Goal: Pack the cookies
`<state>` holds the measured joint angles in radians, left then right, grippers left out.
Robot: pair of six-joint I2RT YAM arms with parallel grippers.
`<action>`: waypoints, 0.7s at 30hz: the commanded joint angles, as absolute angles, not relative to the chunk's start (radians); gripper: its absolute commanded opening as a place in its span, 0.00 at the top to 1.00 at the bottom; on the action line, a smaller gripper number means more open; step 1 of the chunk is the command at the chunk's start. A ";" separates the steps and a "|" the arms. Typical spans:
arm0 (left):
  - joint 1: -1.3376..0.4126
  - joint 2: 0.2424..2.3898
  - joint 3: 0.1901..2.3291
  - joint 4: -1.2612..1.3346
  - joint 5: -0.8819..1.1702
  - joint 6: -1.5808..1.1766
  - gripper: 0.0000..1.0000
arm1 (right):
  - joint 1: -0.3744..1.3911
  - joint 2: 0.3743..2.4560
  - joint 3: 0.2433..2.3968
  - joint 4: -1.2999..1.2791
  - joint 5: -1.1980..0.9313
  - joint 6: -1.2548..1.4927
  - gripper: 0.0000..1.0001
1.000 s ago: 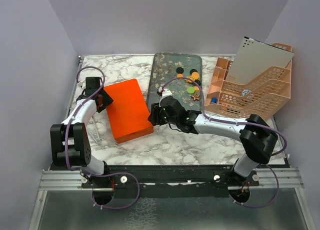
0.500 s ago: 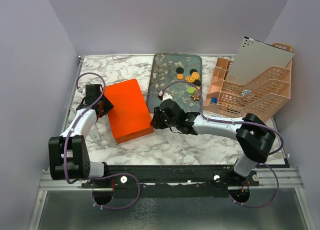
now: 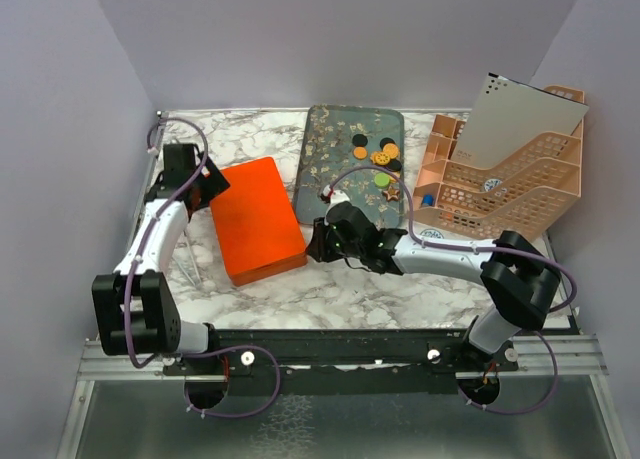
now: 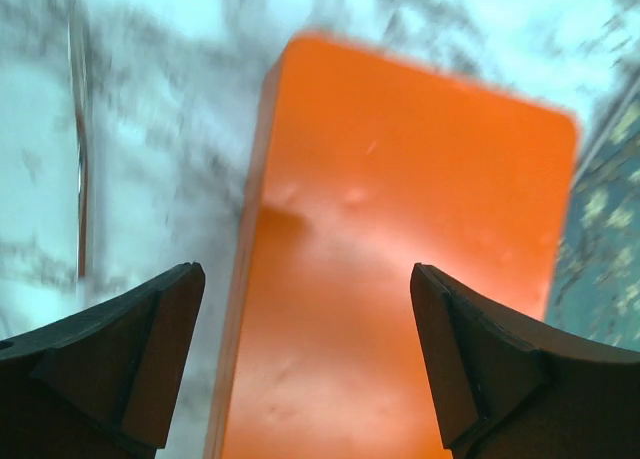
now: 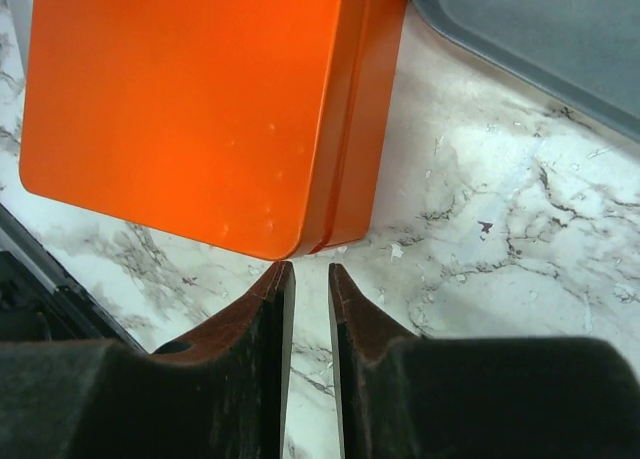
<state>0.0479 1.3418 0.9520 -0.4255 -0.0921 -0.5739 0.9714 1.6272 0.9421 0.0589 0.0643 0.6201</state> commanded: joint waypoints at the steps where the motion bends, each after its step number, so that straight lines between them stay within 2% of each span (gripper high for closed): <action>1: 0.044 1.464 1.156 -0.379 -0.110 -0.426 0.07 | 0.976 1.589 0.984 0.020 0.060 0.536 0.71; 12: 0.043 1.816 1.510 -0.347 0.145 -0.212 0.07 | 0.980 1.551 0.955 0.056 0.061 0.449 0.61; 21: 0.044 2.059 1.776 -0.476 0.300 -0.074 0.07 | 0.986 1.559 0.959 0.055 0.042 0.413 0.57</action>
<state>0.0456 1.9995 1.6955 -0.4072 0.1837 -0.1627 0.9745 1.5749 0.9527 0.0509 0.0620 0.4503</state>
